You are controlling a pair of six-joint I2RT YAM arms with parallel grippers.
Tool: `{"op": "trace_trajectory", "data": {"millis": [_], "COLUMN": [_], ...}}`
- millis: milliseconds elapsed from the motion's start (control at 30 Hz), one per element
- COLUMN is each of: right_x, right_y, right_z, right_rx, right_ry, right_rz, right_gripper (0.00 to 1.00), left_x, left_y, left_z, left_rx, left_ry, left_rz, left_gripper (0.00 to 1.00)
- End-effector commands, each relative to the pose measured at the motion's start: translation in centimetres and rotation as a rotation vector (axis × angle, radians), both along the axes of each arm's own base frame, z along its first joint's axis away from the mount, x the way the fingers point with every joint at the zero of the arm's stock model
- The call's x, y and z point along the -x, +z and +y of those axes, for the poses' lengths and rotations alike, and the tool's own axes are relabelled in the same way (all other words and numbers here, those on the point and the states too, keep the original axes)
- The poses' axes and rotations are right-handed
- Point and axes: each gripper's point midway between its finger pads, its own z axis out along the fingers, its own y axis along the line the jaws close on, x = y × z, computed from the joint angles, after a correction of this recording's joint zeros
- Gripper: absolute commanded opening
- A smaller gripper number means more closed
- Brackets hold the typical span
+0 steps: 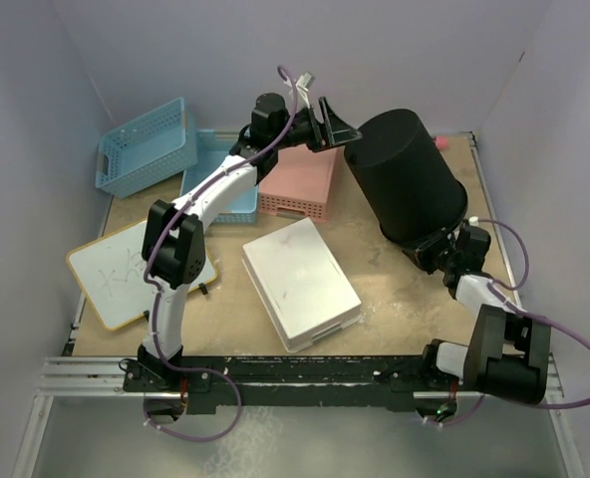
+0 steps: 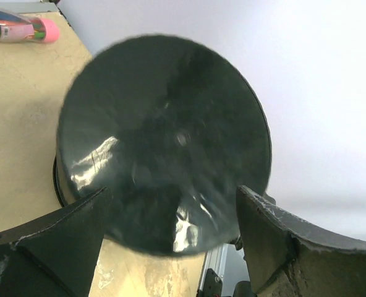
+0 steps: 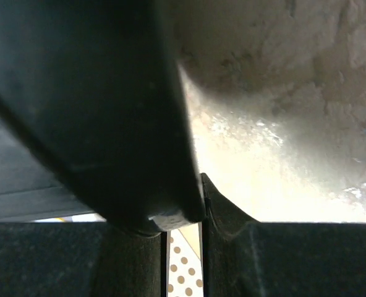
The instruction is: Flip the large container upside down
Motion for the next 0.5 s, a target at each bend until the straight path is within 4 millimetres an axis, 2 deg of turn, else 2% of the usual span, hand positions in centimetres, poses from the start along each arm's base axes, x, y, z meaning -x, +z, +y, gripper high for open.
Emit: {"op": "trace_trajectory", "data": {"millis": [0,67,133,233,467], "right_x": [0.0,0.2,0.2,0.1,-0.7], "right_y": [-0.7,-1.1,-1.4,-1.5,-1.9], "right_z": [-0.7,-1.0,-1.6,-2.7,-3.5], "right_rx": [0.003,-0.005,-0.028,-0.067,-0.169], "right_ry": [-0.032,-0.049,-0.077,-0.129,-0.174], "right_rz": [0.003,0.02,0.032,0.031,0.023], "right_gripper": [0.17,0.2,0.3,0.37,0.38], "left_x": [0.5,0.5,0.5,0.6,0.6], "left_y": [3.6,3.5,3.3,3.3,3.1], "left_z": [0.5,0.7,0.9,1.2,1.4], "left_rx": [0.032,0.019,0.006,-0.008,-0.027], "left_ry": [-0.011,-0.003,0.005,0.016,0.027], "left_rz": [-0.087,-0.088,-0.087,-0.091,-0.092], "left_gripper": [0.78,0.78,0.78,0.78,0.78]}}
